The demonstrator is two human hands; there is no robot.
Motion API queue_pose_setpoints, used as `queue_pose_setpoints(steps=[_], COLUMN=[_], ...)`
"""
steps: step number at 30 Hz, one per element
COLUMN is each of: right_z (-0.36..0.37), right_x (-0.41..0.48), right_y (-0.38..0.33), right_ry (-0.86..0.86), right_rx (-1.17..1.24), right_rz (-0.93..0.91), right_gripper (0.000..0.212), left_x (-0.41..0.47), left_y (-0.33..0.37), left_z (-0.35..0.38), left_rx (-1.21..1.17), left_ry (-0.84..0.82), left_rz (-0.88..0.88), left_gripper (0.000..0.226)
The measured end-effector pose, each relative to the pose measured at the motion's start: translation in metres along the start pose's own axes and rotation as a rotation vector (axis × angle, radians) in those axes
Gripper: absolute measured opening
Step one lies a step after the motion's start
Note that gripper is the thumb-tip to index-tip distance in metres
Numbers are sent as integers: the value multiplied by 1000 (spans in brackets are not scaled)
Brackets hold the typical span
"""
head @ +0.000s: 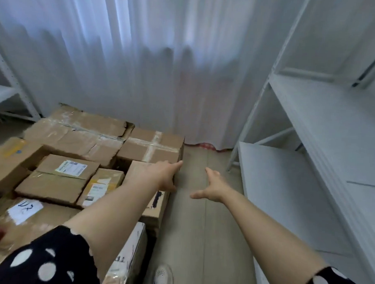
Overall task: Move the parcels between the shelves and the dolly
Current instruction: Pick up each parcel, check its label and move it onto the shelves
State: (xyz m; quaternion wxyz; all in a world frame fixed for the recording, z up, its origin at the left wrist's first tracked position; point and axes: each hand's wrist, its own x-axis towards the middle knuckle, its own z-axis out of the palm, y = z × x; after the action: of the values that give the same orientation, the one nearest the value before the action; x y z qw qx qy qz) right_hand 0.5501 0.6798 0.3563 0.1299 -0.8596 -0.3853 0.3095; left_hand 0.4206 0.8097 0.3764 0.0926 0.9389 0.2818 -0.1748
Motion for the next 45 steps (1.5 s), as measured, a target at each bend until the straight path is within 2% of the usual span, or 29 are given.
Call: queue_pose_setpoints(steps=[2,6,15,21,25,30,34,38,45], right_z=[13,33,72,136,194,234,261,299,363], right_x=[-49,-134,-313,-441,-540,-684,-789,-883,-1012], right_y=[26,67,114,86,48,27,24,24,45], right_ry=[20,36,218,397,510,693,877,1040,1092], right_rx=[27,42,126,246,251,142,215,286,329], right_rz=[40,134,385,549,677,873,1013,1134,1250], right_gripper=[116,115,114,108,97,63,36,42,49], left_x=[-34,-88,-199,-307,-398,-518,-605,-686,-797], left_y=[36,95,193,206,214,265,304,337,410], left_z=[14,41,56,87,109,115,123,143,197], left_rx=[51,3,131,203,268,306,313,323,342], left_ry=[0,-87,-56,-54,-64,-11,48,85,39], left_rz=[53,156,456,701,891,1165,1369,1478,1530], left_gripper=[97,100,97,98,98,84,70,66,63])
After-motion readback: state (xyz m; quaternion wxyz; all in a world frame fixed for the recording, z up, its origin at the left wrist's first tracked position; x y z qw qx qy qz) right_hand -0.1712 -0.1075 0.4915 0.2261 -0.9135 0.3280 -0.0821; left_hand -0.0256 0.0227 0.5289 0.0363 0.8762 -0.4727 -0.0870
